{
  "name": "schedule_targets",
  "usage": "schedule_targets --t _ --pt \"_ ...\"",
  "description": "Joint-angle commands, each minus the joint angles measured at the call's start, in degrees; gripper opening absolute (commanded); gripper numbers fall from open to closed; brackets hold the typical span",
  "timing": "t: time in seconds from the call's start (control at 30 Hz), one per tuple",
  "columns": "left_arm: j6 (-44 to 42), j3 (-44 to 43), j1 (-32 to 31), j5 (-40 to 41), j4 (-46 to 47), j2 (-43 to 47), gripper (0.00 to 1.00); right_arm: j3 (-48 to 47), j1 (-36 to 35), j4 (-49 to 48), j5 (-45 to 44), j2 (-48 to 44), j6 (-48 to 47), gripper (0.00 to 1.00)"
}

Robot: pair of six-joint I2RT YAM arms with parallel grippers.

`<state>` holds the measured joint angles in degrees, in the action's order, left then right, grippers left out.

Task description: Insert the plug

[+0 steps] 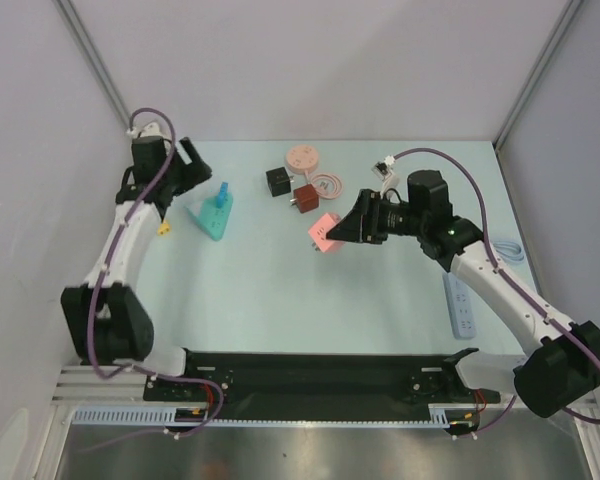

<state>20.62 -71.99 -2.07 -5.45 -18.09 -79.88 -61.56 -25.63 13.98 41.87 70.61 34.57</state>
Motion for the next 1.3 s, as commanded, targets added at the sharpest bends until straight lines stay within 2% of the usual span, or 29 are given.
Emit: schedule_targets --t 0.0,0.07,0.17,0.27,0.33,0.5,0.6,0.63,0.73,0.83,0.93,1.03,1.27 --pt "18.2 -8.2 5.6 12.5 -12.1 -9.0 0.88 -0.9 -0.7 2.0 -5.6 -2.8 -1.8 0.0" --pt "23.1 -13.7 6.5 20.9 -19.7 -16.9 0.84 -0.9 -0.8 2.6 -6.2 -3.5 -2.0 0.0" --pt "25.4 -26.8 8.5 20.8 -29.6 -27.7 0.81 -1.0 -1.1 3.9 -7.1 -4.1 -2.7 0.0" --pt "26.5 -30.0 9.7 20.9 -29.8 -32.5 0.83 -1.0 -1.3 5.1 -7.9 -4.4 -2.8 0.0" --pt "27.0 -32.8 10.6 21.2 -30.0 -36.7 0.81 -1.2 -1.4 5.9 -7.9 -4.8 -3.0 0.0" --pt "25.4 -38.0 10.6 23.2 -30.8 -44.3 0.6 -2.2 0.0 8.1 -8.1 -5.7 -4.1 0.0" --pt "22.4 -38.8 10.4 18.9 -27.2 -45.9 0.55 -2.2 0.6 8.0 -8.7 -6.3 -4.2 0.0" --pt "21.1 -38.7 10.4 17.9 -25.7 -46.2 0.43 -2.2 0.8 8.1 -9.0 -6.3 -4.1 0.0" --pt "18.2 -36.7 9.8 15.3 -19.5 -45.9 0.26 -1.9 0.8 7.4 -8.7 -5.9 -3.6 0.0" --pt "15.5 -34.9 8.0 15.8 -16.5 -45.6 0.13 -1.6 0.8 7.0 -8.4 -5.7 -3.5 0.0" --pt "14.2 -33.3 5.3 17.2 -15.8 -46.2 0.06 -1.5 0.7 6.9 -8.6 -5.9 -3.5 0.0" --pt "14.4 -31.6 4.2 17.2 -15.9 -47.2 0.03 -1.6 0.8 7.0 -8.9 -6.0 -4.1 0.0" --pt "15.8 -29.0 3.6 16.8 -17.1 -48.4 0.03 -1.1 0.8 9.8 -11.8 -7.7 -5.8 0.0"
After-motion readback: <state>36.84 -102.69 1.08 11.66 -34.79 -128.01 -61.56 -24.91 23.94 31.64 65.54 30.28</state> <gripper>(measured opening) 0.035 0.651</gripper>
